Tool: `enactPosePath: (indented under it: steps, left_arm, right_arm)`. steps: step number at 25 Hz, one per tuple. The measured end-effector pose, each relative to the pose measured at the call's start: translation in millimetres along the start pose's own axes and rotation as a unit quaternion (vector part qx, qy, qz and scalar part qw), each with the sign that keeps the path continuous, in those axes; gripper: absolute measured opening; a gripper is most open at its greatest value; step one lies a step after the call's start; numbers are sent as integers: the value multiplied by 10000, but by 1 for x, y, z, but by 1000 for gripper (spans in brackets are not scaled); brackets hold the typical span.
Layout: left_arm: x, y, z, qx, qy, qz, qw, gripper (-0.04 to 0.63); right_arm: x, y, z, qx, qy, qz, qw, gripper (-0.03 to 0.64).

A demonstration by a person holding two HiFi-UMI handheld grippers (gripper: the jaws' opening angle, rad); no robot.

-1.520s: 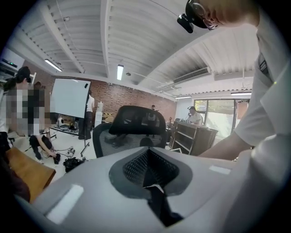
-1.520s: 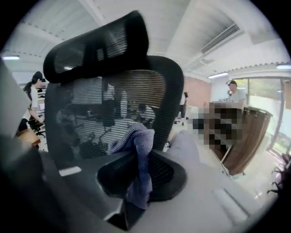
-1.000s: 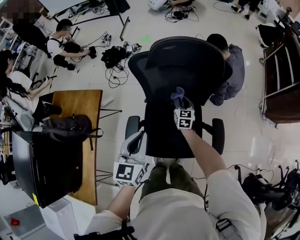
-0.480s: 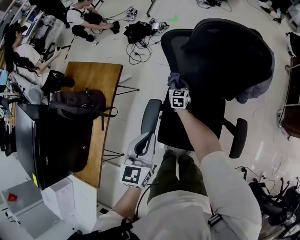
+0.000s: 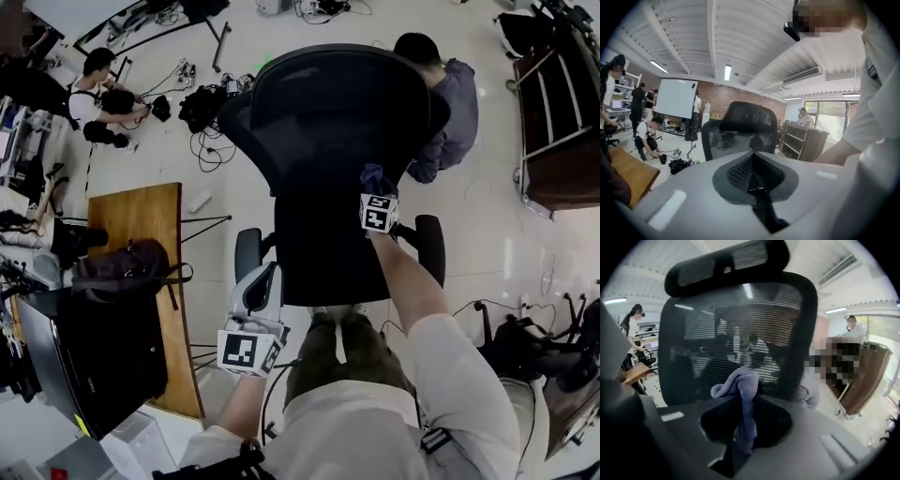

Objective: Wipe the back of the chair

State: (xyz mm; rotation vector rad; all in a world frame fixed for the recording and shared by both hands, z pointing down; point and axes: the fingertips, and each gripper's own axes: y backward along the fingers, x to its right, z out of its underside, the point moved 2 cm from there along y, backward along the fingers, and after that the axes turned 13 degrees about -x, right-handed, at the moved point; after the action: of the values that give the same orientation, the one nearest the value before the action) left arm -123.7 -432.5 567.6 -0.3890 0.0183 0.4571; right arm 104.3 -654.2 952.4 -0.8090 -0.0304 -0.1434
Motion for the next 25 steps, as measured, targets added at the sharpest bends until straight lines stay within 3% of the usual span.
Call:
enactPosePath:
  steps: [2, 4, 9, 12, 18, 20, 22, 25]
  left_arm:
    - [18, -17, 4, 10, -89, 338, 9994, 20]
    - [33, -31, 9, -11, -117, 548, 9984, 20]
    - [45, -48, 9, -13, -76, 671, 9977, 21]
    - [32, -39, 10, 55, -6, 448, 9990, 21]
    - [-17, -12, 10, 182, 163, -110, 9996, 20]
    - [-31, 2, 33, -253, 205, -280, 9991, 20]
    - [-43, 17, 77, -1110, 329, -444, 9923, 21]
    - [-54, 16, 124, -1411, 461, -598, 9871, 21]
  right_arm:
    - [58, 8, 8, -55, -245, 373, 9990, 48]
    - [88, 14, 11, 4, -496, 431, 9978, 46]
    - [74, 22, -8, 269, -729, 278, 9966, 48]
    - [14, 29, -10, 463, -682, -181, 9964, 48]
    - [-183, -7, 15, 181, 249, -1337, 9905, 49]
    - [-231, -40, 36, 12, 493, -1468, 9879, 48]
    - [-264, -71, 55, -108, 495, -1504, 9873, 46]
    - [-267, -103, 53, -113, 323, -1493, 9882, 46]
